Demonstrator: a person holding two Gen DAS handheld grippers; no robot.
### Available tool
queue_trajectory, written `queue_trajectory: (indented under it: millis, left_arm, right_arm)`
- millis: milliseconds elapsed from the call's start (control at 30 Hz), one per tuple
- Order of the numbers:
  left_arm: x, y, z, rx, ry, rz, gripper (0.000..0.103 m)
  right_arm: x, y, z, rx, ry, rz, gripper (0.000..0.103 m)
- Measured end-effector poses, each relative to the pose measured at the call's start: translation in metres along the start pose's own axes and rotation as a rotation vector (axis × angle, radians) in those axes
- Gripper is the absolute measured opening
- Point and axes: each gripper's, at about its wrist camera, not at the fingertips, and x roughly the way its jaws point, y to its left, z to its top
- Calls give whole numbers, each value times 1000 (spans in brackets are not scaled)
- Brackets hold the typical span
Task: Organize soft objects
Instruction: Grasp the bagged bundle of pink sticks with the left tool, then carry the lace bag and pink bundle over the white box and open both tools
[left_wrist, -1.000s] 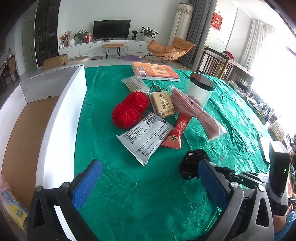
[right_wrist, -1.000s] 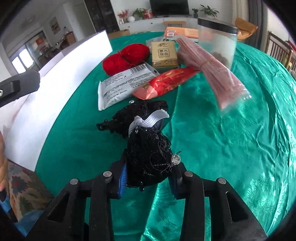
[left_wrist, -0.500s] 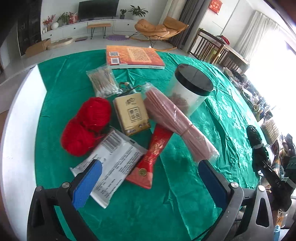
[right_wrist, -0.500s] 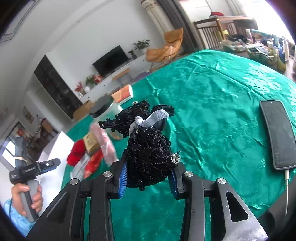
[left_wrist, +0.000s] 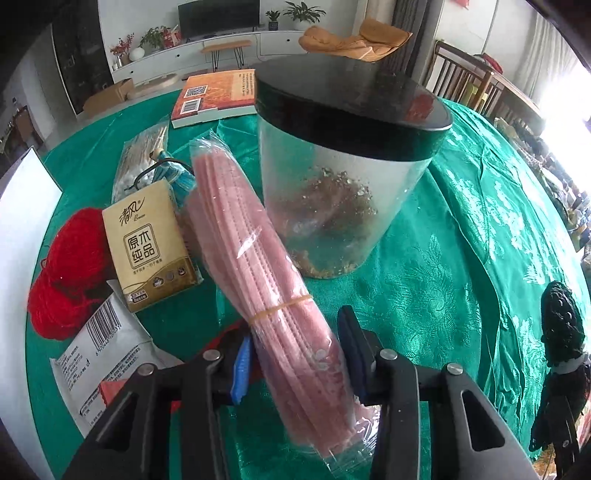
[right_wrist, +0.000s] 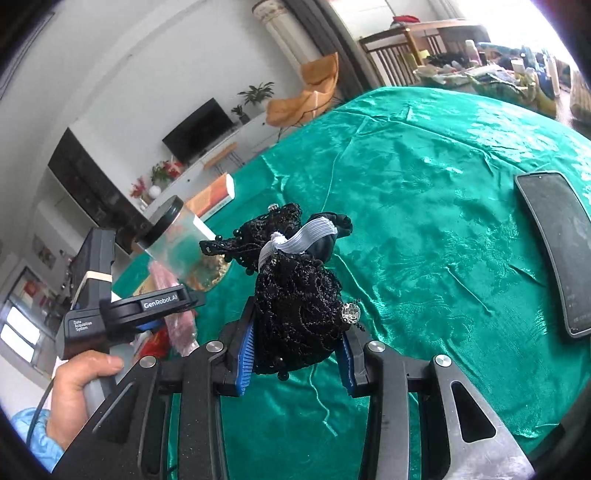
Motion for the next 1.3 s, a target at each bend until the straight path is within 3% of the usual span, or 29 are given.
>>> queue_trajectory:
  millis: [233,433,667,867,1100,1167,1200,1233,1267,1300]
  left_arm:
    - [-79,45,-10,48,-112,-249,35]
    - [-124,90,-4,3,-155,-382,35]
    - [-165,134,-15,-28,-204,-400,35]
    - [-211,217,-53,-68,-228,-260,35]
    - [-263,356,-124,-246,-225,-4,36]
    - [-273,388,-147,-298,-219,102,39]
    - [-276,402,-159,-324,-210,157,50]
    - [-275,415,-168,-346,-198,202,76]
    - [-274,425,-178,-371,-194,242,90]
    - [-274,436,-187,-395,-206,279,103]
  right_arm:
    - [15,8,5,-36,21,9,39]
    - [38,27,39,-76,53,27,39]
    - [30,75,74,-157,0,28,39]
    - [6,166,59,-303,19,152,39]
    - [-9,325,-15,-455,152,449,39]
    - [-9,369,-42,-487,212,536,39]
    - [-7,388,-56,-495,247,574,40]
    - [-4,406,-71,-500,281,608,49]
    - [1,420,-86,-504,323,634,59]
    - [7,432,-99,-507,382,661,80]
